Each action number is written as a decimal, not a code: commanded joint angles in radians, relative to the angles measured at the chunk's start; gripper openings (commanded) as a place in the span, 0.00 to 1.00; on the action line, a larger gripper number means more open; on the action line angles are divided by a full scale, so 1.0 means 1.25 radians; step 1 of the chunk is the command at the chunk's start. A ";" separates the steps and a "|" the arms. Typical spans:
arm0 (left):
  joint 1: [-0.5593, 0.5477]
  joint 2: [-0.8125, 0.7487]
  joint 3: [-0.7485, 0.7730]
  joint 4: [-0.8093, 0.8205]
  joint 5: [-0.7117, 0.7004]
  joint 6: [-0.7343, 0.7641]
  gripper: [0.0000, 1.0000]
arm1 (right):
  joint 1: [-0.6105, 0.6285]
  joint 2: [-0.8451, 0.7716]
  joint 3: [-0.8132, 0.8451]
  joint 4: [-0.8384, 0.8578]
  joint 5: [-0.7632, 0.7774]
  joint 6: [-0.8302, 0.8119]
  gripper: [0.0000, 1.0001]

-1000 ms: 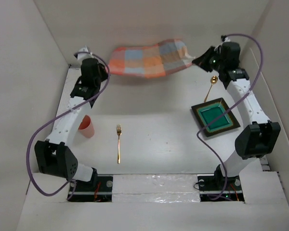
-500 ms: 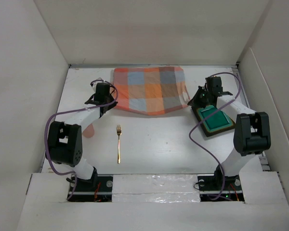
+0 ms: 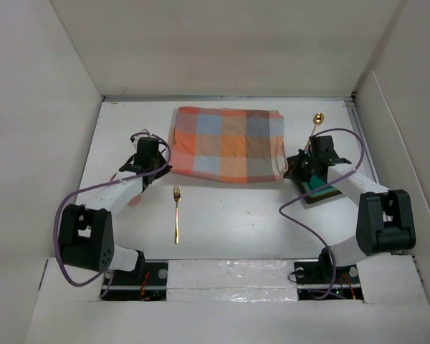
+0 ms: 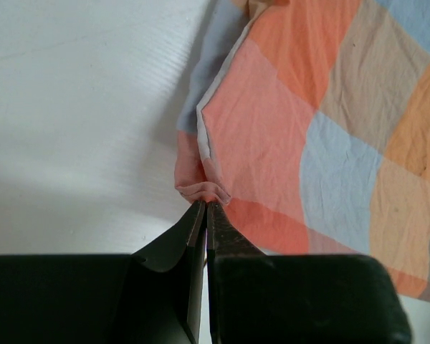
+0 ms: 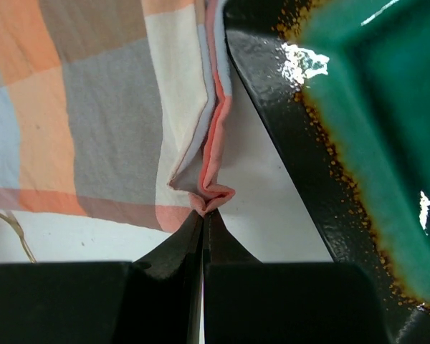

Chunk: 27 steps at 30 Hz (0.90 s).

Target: Set the dinner table for one person

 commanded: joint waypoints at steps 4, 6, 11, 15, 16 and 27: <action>0.001 -0.098 -0.056 -0.053 0.018 -0.014 0.00 | -0.001 -0.047 -0.031 -0.001 0.015 -0.021 0.00; 0.001 -0.115 -0.071 -0.081 0.019 -0.013 0.00 | -0.001 -0.058 -0.050 -0.007 0.018 -0.021 0.00; 0.001 -0.162 -0.109 -0.121 0.039 -0.019 0.00 | -0.001 -0.074 -0.079 -0.026 0.023 -0.022 0.00; 0.001 -0.195 -0.142 -0.150 0.058 -0.029 0.00 | -0.001 -0.113 -0.100 -0.045 0.032 -0.021 0.00; 0.001 -0.201 -0.147 -0.154 0.057 -0.030 0.00 | -0.001 -0.125 -0.108 -0.050 0.038 -0.022 0.00; 0.001 -0.184 -0.146 -0.148 0.051 -0.020 0.13 | -0.015 -0.133 -0.123 -0.065 0.032 -0.024 0.00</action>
